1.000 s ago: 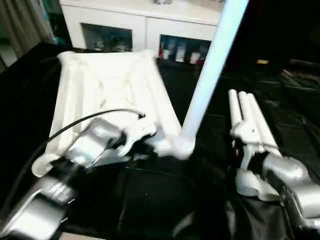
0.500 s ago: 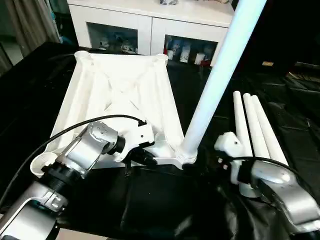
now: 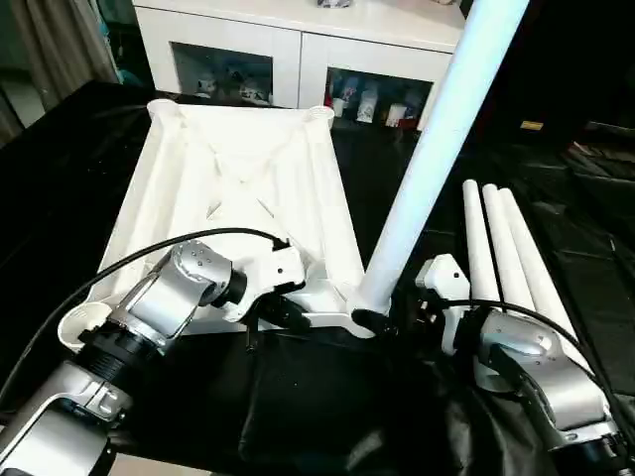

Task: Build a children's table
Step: Rotate leg to tighten

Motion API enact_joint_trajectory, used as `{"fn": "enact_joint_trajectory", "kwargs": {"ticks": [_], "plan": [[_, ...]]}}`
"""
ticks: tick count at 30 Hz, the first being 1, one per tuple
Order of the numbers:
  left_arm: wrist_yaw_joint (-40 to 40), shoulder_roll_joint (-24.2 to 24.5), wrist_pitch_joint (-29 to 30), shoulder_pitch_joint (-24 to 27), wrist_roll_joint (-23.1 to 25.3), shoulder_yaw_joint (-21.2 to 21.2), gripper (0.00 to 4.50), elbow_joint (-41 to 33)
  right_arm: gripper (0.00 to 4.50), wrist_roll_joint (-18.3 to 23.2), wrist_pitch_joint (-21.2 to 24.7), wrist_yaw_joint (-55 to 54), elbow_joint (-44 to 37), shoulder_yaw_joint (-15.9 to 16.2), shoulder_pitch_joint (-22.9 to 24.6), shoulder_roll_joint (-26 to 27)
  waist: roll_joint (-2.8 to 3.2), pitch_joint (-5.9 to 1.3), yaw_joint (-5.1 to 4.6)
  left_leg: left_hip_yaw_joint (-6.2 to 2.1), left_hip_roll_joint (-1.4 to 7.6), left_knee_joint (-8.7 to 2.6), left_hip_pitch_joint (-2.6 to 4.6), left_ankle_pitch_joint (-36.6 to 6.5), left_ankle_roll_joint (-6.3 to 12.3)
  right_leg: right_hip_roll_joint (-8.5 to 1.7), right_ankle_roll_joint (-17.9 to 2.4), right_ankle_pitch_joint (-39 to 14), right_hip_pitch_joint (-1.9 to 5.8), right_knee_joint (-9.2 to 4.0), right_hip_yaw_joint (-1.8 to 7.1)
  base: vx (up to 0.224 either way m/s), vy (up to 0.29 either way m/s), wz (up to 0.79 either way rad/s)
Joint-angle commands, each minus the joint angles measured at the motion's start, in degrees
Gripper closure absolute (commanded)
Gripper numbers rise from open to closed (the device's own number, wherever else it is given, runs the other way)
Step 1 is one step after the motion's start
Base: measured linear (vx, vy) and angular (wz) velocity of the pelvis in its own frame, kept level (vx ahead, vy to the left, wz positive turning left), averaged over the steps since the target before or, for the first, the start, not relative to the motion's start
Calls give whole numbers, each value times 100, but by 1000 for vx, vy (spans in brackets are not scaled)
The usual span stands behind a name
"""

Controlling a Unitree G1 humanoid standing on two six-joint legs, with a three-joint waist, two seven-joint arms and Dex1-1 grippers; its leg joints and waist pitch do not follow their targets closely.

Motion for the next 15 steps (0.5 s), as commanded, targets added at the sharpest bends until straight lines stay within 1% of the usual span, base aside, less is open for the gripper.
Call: {"fn": "enact_joint_trajectory", "kwargs": {"ticks": [1, 4, 6, 7, 8, 9, 10, 11, 13, 14, 15], "plan": [[-233, 10, 49, 69, -12, -139, 450, -54, 90, 53, -95, 23, 39, -105, -18, -4, 27, -248, -32, -181, 511, -582, 63, -784, 194, -557, -1531, -778, 167, -374, 278, 0, 0, 0], [-247, 17, 53, 68, -16, -141, 450, -54, 131, 60, -149, 37, 92, -100, -22, 9, 33, -239, -27, -180, 512, -592, 65, -808, 184, -554, -1525, -833, 162, -384, 280, 0, 0, 0], [-261, 20, 61, 70, -18, -147, 450, -55, 137, 67, -203, 38, 142, -87, -9, 16, 39, -231, -30, -185, 516, -602, 63, -860, 172, -552, -1509, -898, 159, -390, 280, 0, 0, 0], [-270, 22, 59, 72, -18, -148, 450, -50, 146, 74, -218, 40, 162, -86, 0, 27, 38, -227, -33, -186, 519, -608, 65, -913, 162, -556, -1510, -959, 156, -398, 283, 0, 0, 0], [-278, 20, 64, 73, -20, -147, 450, -40, 165, 73, -236, 35, 185, -84, 12, 43, 50, -212, -31, -186, 519, -616, 67, -989, 139, -557, -1494, -1060, 145, -413, 286, 0, 0, 0], [-284, 18, 68, 73, -21, -145, 450, -33, 173, 66, -247, 36, 199, -88, 19, 57, 44, -208, -34, -190, 519, -624, 63, -1041, 117, -554, -1474, -1140, 145, -420, 289, 0, 0, 0], [-291, 16, 73, 77, -26, -142, 450, -28, 178, 74, -235, 14, 214, -105, 31, 87, 43, -208, -35, -192, 521, -627, 66, -1057, 109, -552, -1463, -1169, 144, -420, 287, 0, 0, 0], [-292, 12, 88, 80, -35, -137, 450, -23, 178, 86, -219, -11, 231, -125, 41, 117, 65, -199, -38, -189, 521, -632, 70, -1106, 85, -553, -1454, -1198, 132, -432, 293, 0, 0, 0], [-273, -14, 111, 93, -50, -125, 450, 8, 188, 112, -189, -95, 300, -170, 81, 192, 56, -193, -41, -193, 518, -639, 60, -1124, 75, -559, -1444, -1213, 136, -434, 299, 0, 0, 0], [-266, -24, 116, 95, -54, -122, 450, 22, 188, 120, -183, -122, 327, -183, 93, 215, 59, -185, -43, -194, 516, -644, 58, -1157, 74, -561, -1437, -1267, 132, -443, 301, 0, 0, 0], [-213, -64, 152, 108, -72, -98, 450, 33, 188, 117, -195, -208, 407, -210, 130, 268, 67, -174, -47, -199, 519, -655, 63, -1262, 49, -566, -1404, -1460, 121, -467, 305, 0, 0, 0]]}}
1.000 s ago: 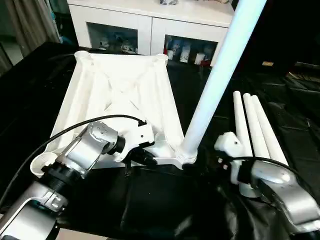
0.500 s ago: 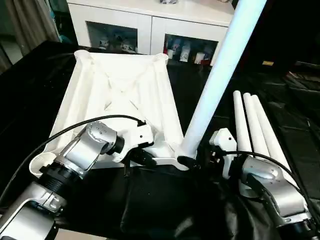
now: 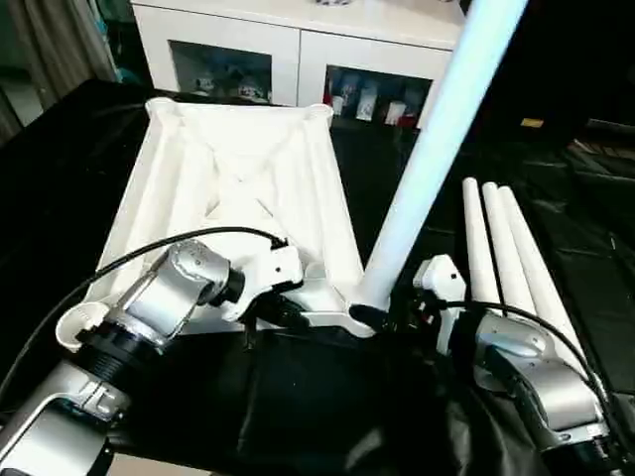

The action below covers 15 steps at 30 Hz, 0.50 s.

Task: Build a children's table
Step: Rotate leg to tighten

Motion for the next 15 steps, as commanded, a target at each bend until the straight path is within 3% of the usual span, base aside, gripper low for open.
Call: {"fn": "enact_joint_trajectory", "kwargs": {"ticks": [1, 7, 10, 11, 13, 15], "plan": [[-163, -97, 81, 109, -44, -155, 450, 29, 190, 21, 85, -220, 244, -149, 76, 22, 49, -196, -35, -200, 519, -614, 55, -1312, 67, -566, -1391, -1520, 123, -471, 307, 0, 0, 0], [612, -530, 143, 10, -15, 130, 450, 373, 192, -17, 87, -916, 689, -403, 35, 382, 48, -168, -62, -226, 510, -652, 46, -1556, -33, -563, -1243, -2016, 99, -528, 309, 0, 0, 0], [1320, -927, 242, -124, 47, 338, 450, 721, 192, -111, 46, -1320, 1073, -500, -126, 601, 75, -158, -99, -227, 507, -650, 49, -1593, -57, -569, -1249, -2057, 72, -539, 314, 0, 0, 0], [2055, -1383, 375, -253, 99, 533, 450, 1043, 193, -243, -38, -1746, 1532, -548, -369, 852, 56, -159, -145, -221, 493, -639, 47, -1599, -70, -576, -1270, -2151, 64, -549, 318, 0, 0, 0], [2473, -1656, 463, -332, 133, 631, 450, 1233, 193, -341, -130, -2047, 1833, -569, -560, 1018, 36, -156, -145, -226, 481, -630, 49, -1520, -27, -579, -1259, -2214, 83, -579, 314, 0, 0, 0], [2882, -1942, 598, -407, 185, 697, 450, 1388, 193, -342, -116, -2411, 2226, -674, -824, 1232, 68, -175, -146, -217, 482, -639, 31, -1282, 100, -569, -1235, -2025, 109, -582, 308, 0, 0, 0]]}}
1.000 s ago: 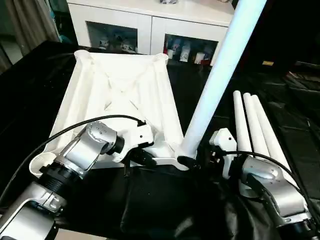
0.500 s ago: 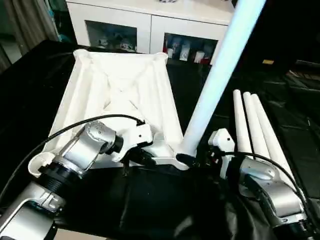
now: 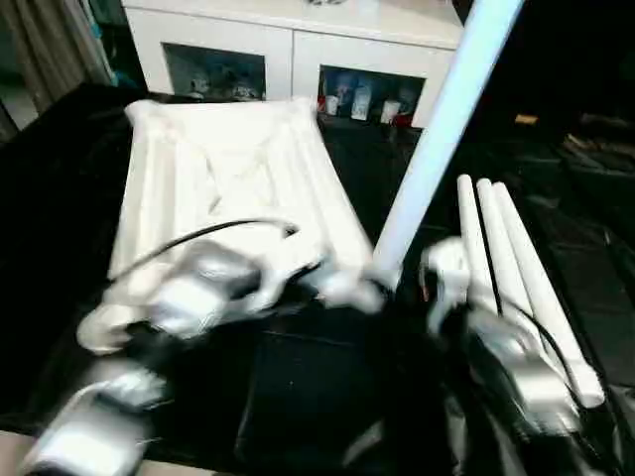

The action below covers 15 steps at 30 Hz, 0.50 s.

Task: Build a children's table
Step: Rotate leg to tighten

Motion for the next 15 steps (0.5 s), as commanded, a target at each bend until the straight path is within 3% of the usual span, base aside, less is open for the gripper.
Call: {"fn": "enact_joint_trajectory", "kwargs": {"ticks": [1, 5, 7, 9, 10, 12, 13, 15], "plan": [[617, -269, 106, 63, -83, 235, 450, 305, 193, -43, 268, -268, 634, 61, 71, 171, -19, -173, -12, -236, 487, -575, 9, -1295, 107, -569, -1238, -2023, 86, -523, 292, 0, 0, 0], [1304, -932, 324, -44, -41, 363, 450, 506, 193, 17, 206, -1072, 1606, -264, -596, 650, 6, -183, -49, -220, 491, -579, 4, -1130, 150, -548, -1398, -1472, 109, -485, 280, 0, 0, 0], [1328, -973, 326, -52, -24, 373, 450, 527, 194, 14, 173, -1099, 1673, -290, -640, 685, 9, -193, -39, -216, 490, -575, 6, -1051, 184, -547, -1431, -1265, 123, -473, 273, 0, 0, 0], [1315, -997, 352, 7, 21, 294, 450, 487, 194, -18, 137, -1050, 1732, -264, -717, 776, -18, -194, -25, -198, 485, -575, -6, -908, 345, -544, -1478, -925, 148, -454, 273, 0, 0, 0], [1312, -1004, 371, 36, 41, 255, 450, 465, 194, -42, 109, -1037, 1767, -250, -751, 814, -17, -187, -25, -195, 488, -581, -6, -928, 363, -546, -1473, -977, 143, -462, 273, 0, 0, 0], [1288, -981, 393, 84, 63, 214, 450, 424, 194, -61, 84, -991, 1782, -225, -764, 849, -31, -159, -28, -206, 504, -611, -4, -1196, 338, -565, -1382, -1566, 122, -520, 275, 0, 0, 0], [1277, -964, 399, 100, 69, 207, 450, 409, 194, -66, 80, -969, 1775, -215, -757, 854, -31, -159, -28, -206, 504, -611, -4, -1196, 338, -565, -1382, -1566, 122, -520, 275, 0, 0, 0], [1247, -919, 395, 132, 109, 221, 450, 404, 194, -121, -13, -932, 1843, -178, -779, 850, -27, -155, -30, -223, 515, -636, 15, -1421, 240, -576, -1213, -2094, 82, -572, 290, 0, 0, 0]]}}
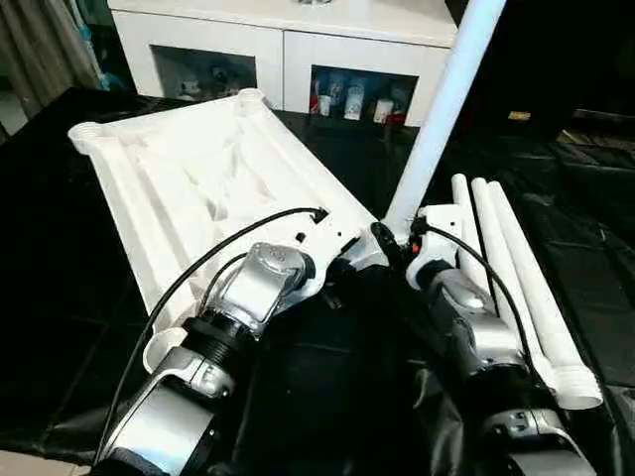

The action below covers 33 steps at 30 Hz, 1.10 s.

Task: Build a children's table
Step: Rotate leg to tighten

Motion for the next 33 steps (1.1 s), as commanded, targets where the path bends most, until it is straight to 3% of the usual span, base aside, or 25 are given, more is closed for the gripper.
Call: {"fn": "enact_joint_trajectory", "kwargs": {"ticks": [1, 3, 4, 5, 9, 11, 12, 14, 15, 17, 19, 20, 21, 22, 23, 24, 26, 28, 29, 33], "plan": [[-14, -145, -32, 249, -103, -97, 450, 199, 194, -13, 246, 136, 536, 264, 199, 242, -13, -136, -12, -241, 517, -575, 3, -1429, 223, -576, -1199, -2109, 66, -525, 290, 0, 0, 0], [-51, -96, -77, 255, -79, -106, 450, 209, 194, 55, 187, 328, 467, 248, 219, 228, -7, -135, -17, -247, 520, -594, -2, -1442, 202, -568, -1154, -2084, 60, -528, 290, 0, 0, 0], [-63, -81, -85, 259, -76, -110, 450, 208, 138, 99, 180, 420, 430, 238, 233, 227, -7, -135, -17, -247, 520, -594, -2, -1442, 202, -568, -1154, -2084, 60, -528, 290, 0, 0, 0], [-92, -21, -122, 265, -53, -120, 450, 210, 124, 101, 90, 602, 326, 247, 267, 167, -5, -148, -18, -241, 522, -597, -5, -1373, 223, -565, -1171, -1928, 72, -523, 287, 0, 0, 0], [-251, 130, -204, 279, -20, -159, 450, 140, 112, 177, 221, 1032, -353, 350, 471, -117, -35, -162, 15, -206, 526, -576, -7, -987, 412, -564, -1273, -1376, 108, -489, 288, 0, 0, 0], [-337, 184, -230, 296, -15, -173, 450, 77, 76, 228, 283, 1212, -639, 382, 572, -239, -42, -170, 37, -181, 524, -544, 0, -766, 551, -560, -1353, -1038, 116, -462, 289, 0, 0, 0], [-436, 250, -208, 310, -26, -180, 450, 26, 76, 311, 382, 1440, -975, 414, 707, -412, -57, -174, 41, -185, 516, -539, -34, -614, 634, -567, -1393, -915, 153, -443, 276, 0, 0, 0], [-813, 500, -204, 358, -96, -185, 450, -114, 76, 508, 659, 2127, -1980, 508, 1171, -1073, -64, -165, 64, -170, 517, -525, -20, -547, 756, -555, -1370, -838, 155, -448, 275, 0, 0, 0], [-813, 500, -204, 358, -96, -185, 450, -114, 76, 508, 659, 2127, -1980, 508, 1171, -1073, -71, -182, 80, -173, 516, -508, -28, -465, 799, -564, -1351, -744, 183, -433, 274, 0, 0, 0], [-1203, 722, -286, 407, -204, -175, 450, -221, 76, 646, 834, 2601, -2584, 500, 1504, -1578, -76, -181, 50, -183, 512, -506, -66, -338, 912, -557, -1400, -614, 175, -414, 256, 0, 0, 0], [-1434, 934, -518, 419, -194, -192, 450, -222, 76, 783, 959, 2924, -2997, 455, 1742, -1929, -81, -209, 71, -166, 518, -450, -33, -128, 1018, -553, -1453, -319, 178, -376, 268, 0, 0, 0], [-1570, 1017, -607, 433, -216, -199, 450, -236, 76, 815, 997, 3012, -3121, 436, 1814, -2041, -81, -213, 76, -153, 520, -436, -38, 83, 1128, -529, -1513, 92, 168, -327, 264, 0, 0, 0], [-1821, 1178, -675, 469, -256, -221, 450, -309, 76, 851, 1080, 3160, -3338, 388, 1927, -2233, -87, -186, 59, -143, 518, -445, -50, 41, 1169, -526, -1565, 115, 156, -329, 251, 0, 0, 0], [-1821, 1178, -675, 469, -256, -221, 450, -309, 76, 851, 1080, 3160, -3338, 388, 1927, -2233, -87, -186, 59, -143, 518, -445, -50, 41, 1169, -526, -1565, 115, 156, -329, 251, 0, 0, 0], [-1846, 1192, -674, 472, -261, -223, 450, -317, 76, 856, 1086, 3168, -3351, 383, 1933, -2244, -79, -169, 48, -126, 529, -454, -33, -217, 1101, -546, -1619, -241, 127, -368, 251, 0, 0, 0], [-2090, 1326, -670, 505, -318, -247, 450, -403, 76, 903, 1139, 3247, -3481, 335, 1983, -2353, -73, -161, 56, -116, 530, -463, -11, -411, 995, -539, -1606, -607, 113, -403, 254, 0, 0, 0], [-2889, 1751, -824, 618, -461, -385, 450, -674, 76, 1054, 1350, 3364, -3814, 181, 2053, -2596, -72, -152, 71, -119, 556, -491, -11, -450, 904, -537, -1502, -798, 118, -402, 271, 0, 0, 0], [-3121, 1917, -833, 644, -475, -452, 450, -753, 76, 1084, 1421, 3373, -3909, 127, 2062, -2679, -57, -160, 63, -121, 551, -497, -3, -377, 845, -525, -1489, -710, 114, -373, 261, 0, 0, 0], [-3294, 2042, -790, 653, -489, -490, 450, -820, 76, 1139, 1511, 3417, -3995, 73, 2076, -2776, -45, -174, 52, -97, 547, -474, 29, -259, 810, -505, -1577, -382, 95, -334, 256, 0, 0, 0], [-3591, 2193, -770, 672, -544, -545, 450, -971, 76, 1230, 1615, 3518, -4112, 64, 2104, -2903, -37, -197, 85, -72, 543, -423, 38, 141, 918, -509, -1786, 442, 119, -236, 251, 0, 0, 0]]}}
